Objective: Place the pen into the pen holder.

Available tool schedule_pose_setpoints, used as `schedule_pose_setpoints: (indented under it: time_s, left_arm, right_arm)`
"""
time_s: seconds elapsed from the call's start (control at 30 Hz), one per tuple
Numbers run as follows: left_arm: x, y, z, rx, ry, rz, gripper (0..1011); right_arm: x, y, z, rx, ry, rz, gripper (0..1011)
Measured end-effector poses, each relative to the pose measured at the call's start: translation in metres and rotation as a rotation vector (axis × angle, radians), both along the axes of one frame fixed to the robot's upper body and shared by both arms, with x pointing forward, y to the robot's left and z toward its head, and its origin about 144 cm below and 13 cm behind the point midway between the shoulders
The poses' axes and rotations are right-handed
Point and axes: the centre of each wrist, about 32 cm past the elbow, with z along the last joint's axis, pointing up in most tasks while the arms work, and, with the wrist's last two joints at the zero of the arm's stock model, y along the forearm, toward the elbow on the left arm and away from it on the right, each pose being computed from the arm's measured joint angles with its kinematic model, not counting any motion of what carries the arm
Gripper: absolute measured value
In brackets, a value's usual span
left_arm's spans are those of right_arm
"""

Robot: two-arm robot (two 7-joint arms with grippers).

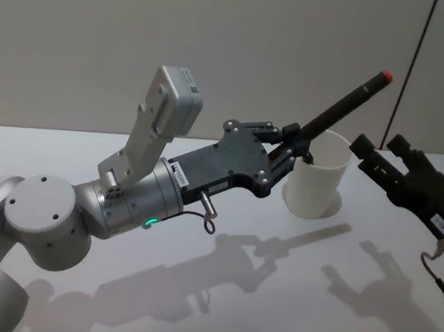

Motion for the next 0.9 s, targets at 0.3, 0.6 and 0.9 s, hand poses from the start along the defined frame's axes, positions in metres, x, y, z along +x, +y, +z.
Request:
schedule_pose_setpoints:
  time_s: [0.3,0.6,0.9]
  left_arm:
    - [0.000,0.000,0.000,0.000,0.000,0.000,193]
    - [0.000,0.000,0.000,0.000,0.000,0.000,193]
    - [0.000,0.000,0.000,0.000,0.000,0.000,193]
  right_arm:
    - [0.003,-0.007,0.004,0.120,0.060,0.096,1001]
    - [0.011,-0.007,0.008,0.190,0.097,0.090,1001]
    - [0.017,-0.001,0.009,0.221,0.113,0.037,1001]
